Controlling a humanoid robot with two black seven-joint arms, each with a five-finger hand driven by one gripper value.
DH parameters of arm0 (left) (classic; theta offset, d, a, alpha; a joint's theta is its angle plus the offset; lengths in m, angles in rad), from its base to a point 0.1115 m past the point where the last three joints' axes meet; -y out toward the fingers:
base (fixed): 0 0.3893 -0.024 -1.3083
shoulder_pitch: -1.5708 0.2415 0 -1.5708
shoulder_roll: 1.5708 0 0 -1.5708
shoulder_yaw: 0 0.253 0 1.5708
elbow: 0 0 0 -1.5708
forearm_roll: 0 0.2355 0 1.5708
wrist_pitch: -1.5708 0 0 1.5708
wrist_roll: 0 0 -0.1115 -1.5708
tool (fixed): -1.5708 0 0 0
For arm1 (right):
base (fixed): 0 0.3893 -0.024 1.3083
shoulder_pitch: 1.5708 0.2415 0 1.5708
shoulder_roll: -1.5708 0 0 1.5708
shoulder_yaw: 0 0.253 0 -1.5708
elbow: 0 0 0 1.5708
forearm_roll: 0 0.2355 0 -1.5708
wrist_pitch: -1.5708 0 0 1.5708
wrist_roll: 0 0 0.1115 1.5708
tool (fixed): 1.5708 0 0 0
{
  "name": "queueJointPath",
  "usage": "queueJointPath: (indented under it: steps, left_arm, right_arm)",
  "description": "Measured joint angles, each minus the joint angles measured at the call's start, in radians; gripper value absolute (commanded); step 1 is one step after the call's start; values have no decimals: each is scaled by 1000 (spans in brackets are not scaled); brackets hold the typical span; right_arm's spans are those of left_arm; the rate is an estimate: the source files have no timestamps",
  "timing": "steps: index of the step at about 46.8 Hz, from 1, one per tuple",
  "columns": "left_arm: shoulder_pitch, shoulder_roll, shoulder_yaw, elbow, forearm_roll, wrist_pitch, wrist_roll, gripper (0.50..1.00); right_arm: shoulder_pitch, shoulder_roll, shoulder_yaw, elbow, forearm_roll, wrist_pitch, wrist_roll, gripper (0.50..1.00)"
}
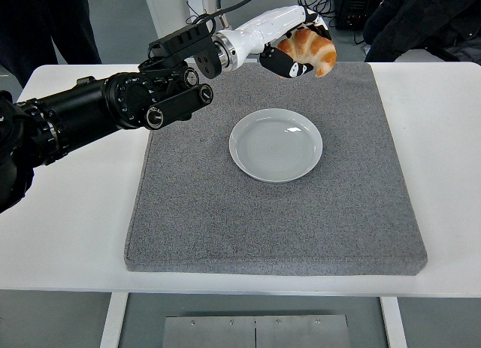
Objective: Place the bread on the plate
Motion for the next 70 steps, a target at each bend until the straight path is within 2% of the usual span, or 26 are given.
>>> queueJointPath:
  steps: [20,36,53,70]
  left_arm:
    - [90,0,52,0,40,2,8,500]
    - [145,0,109,-1,150,-2,9,500]
    - [201,0,119,3,193,4,8,500]
    - [209,0,118,14,197,6,11,500]
  right_arm:
    - [0,0,0,0,0,0,0,1000]
    - [0,0,0,0,0,0,0,1000]
    - [0,0,0,0,0,0,0,1000]
    - [0,0,0,0,0,0,0,1000]
